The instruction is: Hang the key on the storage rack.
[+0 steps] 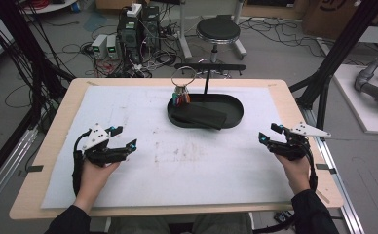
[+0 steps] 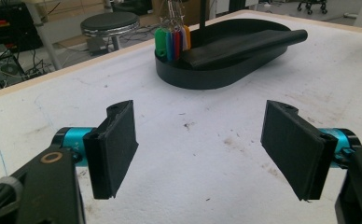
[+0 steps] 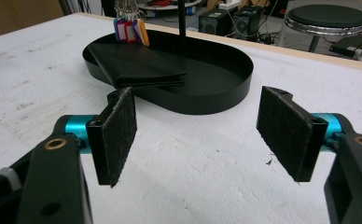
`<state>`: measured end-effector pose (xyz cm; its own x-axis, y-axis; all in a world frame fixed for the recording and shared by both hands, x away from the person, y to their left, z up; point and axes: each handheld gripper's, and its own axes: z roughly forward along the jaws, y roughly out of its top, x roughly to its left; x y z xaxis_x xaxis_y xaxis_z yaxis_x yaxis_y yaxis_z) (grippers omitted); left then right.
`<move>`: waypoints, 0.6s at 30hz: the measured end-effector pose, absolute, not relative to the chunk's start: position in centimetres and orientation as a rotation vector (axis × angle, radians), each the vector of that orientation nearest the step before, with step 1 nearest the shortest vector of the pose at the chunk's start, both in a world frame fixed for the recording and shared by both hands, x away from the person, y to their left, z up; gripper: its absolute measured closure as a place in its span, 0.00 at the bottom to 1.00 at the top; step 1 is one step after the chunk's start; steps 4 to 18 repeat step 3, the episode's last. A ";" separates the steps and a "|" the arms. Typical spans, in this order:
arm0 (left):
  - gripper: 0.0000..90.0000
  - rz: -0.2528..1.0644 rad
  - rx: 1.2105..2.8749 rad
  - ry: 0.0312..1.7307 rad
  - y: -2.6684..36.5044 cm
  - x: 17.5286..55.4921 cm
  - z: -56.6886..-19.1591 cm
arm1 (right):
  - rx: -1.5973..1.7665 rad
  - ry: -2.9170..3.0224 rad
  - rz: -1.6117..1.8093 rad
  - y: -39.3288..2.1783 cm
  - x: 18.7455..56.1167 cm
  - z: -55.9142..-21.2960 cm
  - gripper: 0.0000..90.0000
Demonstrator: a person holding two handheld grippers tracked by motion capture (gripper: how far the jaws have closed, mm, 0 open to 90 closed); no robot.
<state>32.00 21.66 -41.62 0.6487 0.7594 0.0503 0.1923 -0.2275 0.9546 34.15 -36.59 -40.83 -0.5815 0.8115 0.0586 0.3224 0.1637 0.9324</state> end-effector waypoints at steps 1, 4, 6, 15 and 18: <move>0.29 0.639 1.759 0.771 21.6 32.0 -41.6 | 1.073 1.987 1.408 -36.6 34.1 -40.9 0.32; 0.29 0.635 1.760 0.773 21.6 32.1 -41.7 | 1.080 1.985 1.406 -36.7 34.1 -40.9 0.32; 0.29 0.635 1.760 0.773 21.6 32.1 -41.7 | 1.080 1.985 1.406 -36.7 34.1 -40.9 0.32; 0.29 0.635 1.760 0.773 21.6 32.1 -41.7 | 1.080 1.985 1.406 -36.7 34.1 -40.9 0.32; 0.29 0.635 1.760 0.773 21.6 32.1 -41.7 | 1.080 1.985 1.406 -36.7 34.1 -40.9 0.32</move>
